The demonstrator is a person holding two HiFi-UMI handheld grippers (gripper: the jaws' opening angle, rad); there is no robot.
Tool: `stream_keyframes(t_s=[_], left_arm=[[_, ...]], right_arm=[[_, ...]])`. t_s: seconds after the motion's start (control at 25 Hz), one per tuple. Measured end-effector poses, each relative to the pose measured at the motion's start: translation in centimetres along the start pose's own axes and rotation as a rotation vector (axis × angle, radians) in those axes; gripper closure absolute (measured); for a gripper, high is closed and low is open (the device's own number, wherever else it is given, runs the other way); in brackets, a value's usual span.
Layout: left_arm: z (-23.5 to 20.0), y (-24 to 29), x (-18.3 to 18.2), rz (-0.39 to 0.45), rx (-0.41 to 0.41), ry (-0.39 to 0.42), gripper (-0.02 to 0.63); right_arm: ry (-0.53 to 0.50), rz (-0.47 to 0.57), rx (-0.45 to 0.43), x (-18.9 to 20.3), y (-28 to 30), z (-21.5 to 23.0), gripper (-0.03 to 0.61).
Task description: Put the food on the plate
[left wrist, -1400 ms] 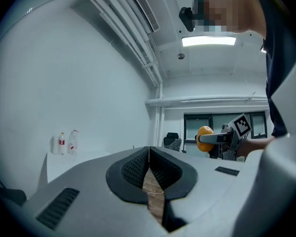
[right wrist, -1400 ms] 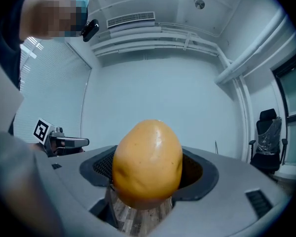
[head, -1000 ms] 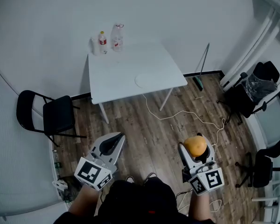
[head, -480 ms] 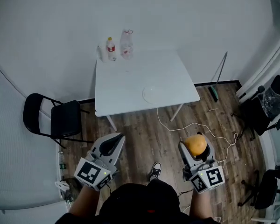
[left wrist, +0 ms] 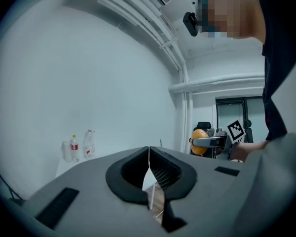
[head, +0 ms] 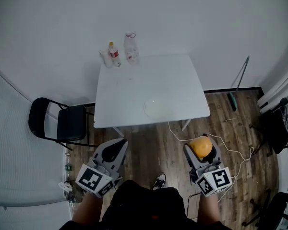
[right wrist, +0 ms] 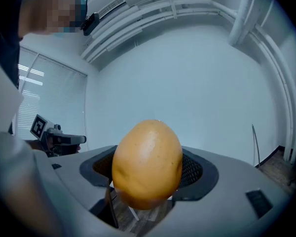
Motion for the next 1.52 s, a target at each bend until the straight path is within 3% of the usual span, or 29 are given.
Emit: stream_keyframes(t_s=[0.36, 0.56, 0.68, 0.96, 1.16, 1.32, 1.44, 1.52], left_arm=[[-2.0, 5.2, -0.4, -0.026, -0.023, 0.001, 0.591], [-4.4, 8.6, -0.2, -0.008, 0.031, -0.005, 0.591], [-7.0, 10.8, -0.4, -0.002, 0.058, 0.015, 0.591], [-15.8, 14.4, 0.3, -0.006, 0.116, 0.004, 0.591], [-23.0, 15.0, 1.9, 0.088, 0.14, -0.073, 0.591], [-26.2, 15.6, 3.9, 0.032, 0.135, -0.116, 0.591], [-26.9, 15.9, 4.7, 0.062, 0.13, -0.139, 0.591], [-26.9, 15.9, 5.4, 0.025, 0.111, -0.159, 0.591]], right_arm=[[0.047, -0.027, -0.034, 1.0, 4.5, 4.4, 0.227], [-0.052, -0.071, 0.026, 0.9, 6.8, 5.2, 0.227], [-0.119, -0.113, 0.041, 0.6, 9.4, 4.6, 0.227], [-0.129, -0.167, 0.032, 0.3, 20.7, 1.7, 0.227], [-0.157, -0.286, 0.074, 3.3, 27.8, 0.5, 0.227], [-0.128, -0.384, 0.099, 7.1, 32.4, 2.2, 0.227], [-0.136, -0.515, 0.113, 11.0, 35.1, 4.2, 0.227], [-0.146, -0.613, 0.112, 14.0, 36.7, 5.3, 0.227]])
Point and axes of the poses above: the fingertips, and each gripper's own axes: y forward along the fingers, z to its right, x out of its underside, the point moved 10 cm from there along -y, backward along the fingers, and after that the axes turned 3 degrees about y, right-handed, at the moved point
